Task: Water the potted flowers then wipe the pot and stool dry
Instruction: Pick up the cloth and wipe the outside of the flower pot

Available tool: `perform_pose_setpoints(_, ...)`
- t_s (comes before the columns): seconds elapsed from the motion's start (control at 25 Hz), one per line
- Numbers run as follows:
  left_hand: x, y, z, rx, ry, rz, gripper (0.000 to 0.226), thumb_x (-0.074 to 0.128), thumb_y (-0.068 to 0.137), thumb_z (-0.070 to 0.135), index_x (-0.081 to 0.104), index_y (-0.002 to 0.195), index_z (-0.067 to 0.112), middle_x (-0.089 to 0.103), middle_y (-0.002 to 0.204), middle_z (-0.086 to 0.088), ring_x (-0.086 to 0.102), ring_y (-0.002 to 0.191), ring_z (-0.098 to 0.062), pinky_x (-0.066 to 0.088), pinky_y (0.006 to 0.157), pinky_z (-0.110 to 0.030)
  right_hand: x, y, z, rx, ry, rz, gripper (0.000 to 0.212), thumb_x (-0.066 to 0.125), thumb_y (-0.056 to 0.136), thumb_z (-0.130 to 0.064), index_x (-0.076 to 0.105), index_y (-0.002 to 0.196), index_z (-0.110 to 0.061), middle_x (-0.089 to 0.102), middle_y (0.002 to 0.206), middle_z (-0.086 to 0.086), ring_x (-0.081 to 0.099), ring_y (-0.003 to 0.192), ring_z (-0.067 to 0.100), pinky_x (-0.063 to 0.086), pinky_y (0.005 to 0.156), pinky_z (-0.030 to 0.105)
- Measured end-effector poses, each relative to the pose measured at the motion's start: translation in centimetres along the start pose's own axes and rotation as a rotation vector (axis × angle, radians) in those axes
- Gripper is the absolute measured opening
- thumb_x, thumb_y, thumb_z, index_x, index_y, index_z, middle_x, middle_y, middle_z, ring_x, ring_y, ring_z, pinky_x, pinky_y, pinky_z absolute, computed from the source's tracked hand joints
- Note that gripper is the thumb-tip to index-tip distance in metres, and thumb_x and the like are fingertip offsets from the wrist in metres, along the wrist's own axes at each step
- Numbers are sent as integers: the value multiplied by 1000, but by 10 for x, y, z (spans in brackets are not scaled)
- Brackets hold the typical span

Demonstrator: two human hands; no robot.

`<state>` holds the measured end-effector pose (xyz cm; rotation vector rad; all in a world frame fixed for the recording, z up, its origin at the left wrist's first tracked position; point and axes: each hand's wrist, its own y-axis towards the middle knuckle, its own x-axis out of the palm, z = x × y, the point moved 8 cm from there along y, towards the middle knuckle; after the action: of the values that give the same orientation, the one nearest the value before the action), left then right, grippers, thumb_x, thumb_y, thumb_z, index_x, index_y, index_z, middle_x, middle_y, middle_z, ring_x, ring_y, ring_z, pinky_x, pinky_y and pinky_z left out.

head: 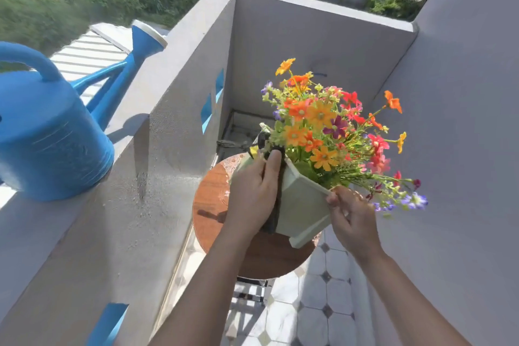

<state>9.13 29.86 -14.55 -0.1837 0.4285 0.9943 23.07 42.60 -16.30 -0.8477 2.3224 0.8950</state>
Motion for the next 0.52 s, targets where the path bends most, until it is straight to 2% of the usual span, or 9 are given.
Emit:
perform_pose_setpoints(0.04,5,10,-12,-70,35,-29,41,33,100,30,57,78,5,62,84,-15,54,86,-31,29,67,-30,1,0,0,3,38,-10,27,40,89,-44,35,65,-32,35,51,-11,43,59,-13,29,53,0)
perform_pose_setpoints(0.08,10,23,-31,-185,58,-48,41,30,99,26,60,100,-1,62,107,-22,55,104,-31,34,75,-28,2,-1,1,13,87,-18,26,42,88,-37,35,63,-31,38,52,-11,44,60,-14,30,54,-1)
perform_pose_setpoints(0.12,14,34,-51,-297,68,-62,43,30,96,23,54,120,-4,55,126,-23,50,118,-31,37,89,-28,2,-3,2,30,115,-14,28,43,87,-33,34,61,-29,39,52,-12,44,59,-14,31,54,0)
perform_pose_setpoints(0.16,17,42,-65,-354,87,-77,43,32,97,21,49,128,-5,50,134,-24,47,124,-33,37,98,-31,0,-3,5,58,108,0,30,42,87,-33,32,59,-28,37,51,-10,44,58,-11,31,53,4)
perform_pose_setpoints(0.28,5,33,-89,-395,225,84,48,29,101,34,56,113,-4,59,116,-26,51,113,-40,37,93,-40,-5,-4,16,120,-60,30,30,32,86,-45,33,60,-32,31,47,-9,44,54,-1,27,49,22)
perform_pose_setpoints(0.36,0,15,-91,-361,192,162,48,28,101,35,58,101,-2,60,100,-23,54,105,-40,37,82,-40,-5,-3,12,66,-82,36,30,34,86,-41,44,63,-26,35,50,-11,43,57,5,28,49,16)
perform_pose_setpoints(0.4,-5,9,-82,-296,176,169,45,31,101,33,59,98,-3,60,94,-22,55,100,-40,36,77,-38,-3,-2,8,48,-47,34,33,36,86,-37,50,65,-16,39,54,-9,41,60,6,31,50,13)
perform_pose_setpoints(0.44,-9,5,-73,-222,186,159,41,35,101,30,59,96,-3,61,92,-23,56,96,-41,35,74,-38,-1,0,2,46,-6,22,34,37,85,-32,52,66,-9,41,56,-6,41,62,5,33,52,8)
perform_pose_setpoints(0.52,-13,2,-48,-26,201,101,38,40,99,30,59,86,0,64,79,-20,57,84,-40,33,68,-35,2,4,-9,28,6,-3,29,39,85,-28,48,65,-10,39,57,-10,42,63,-1,32,54,5)
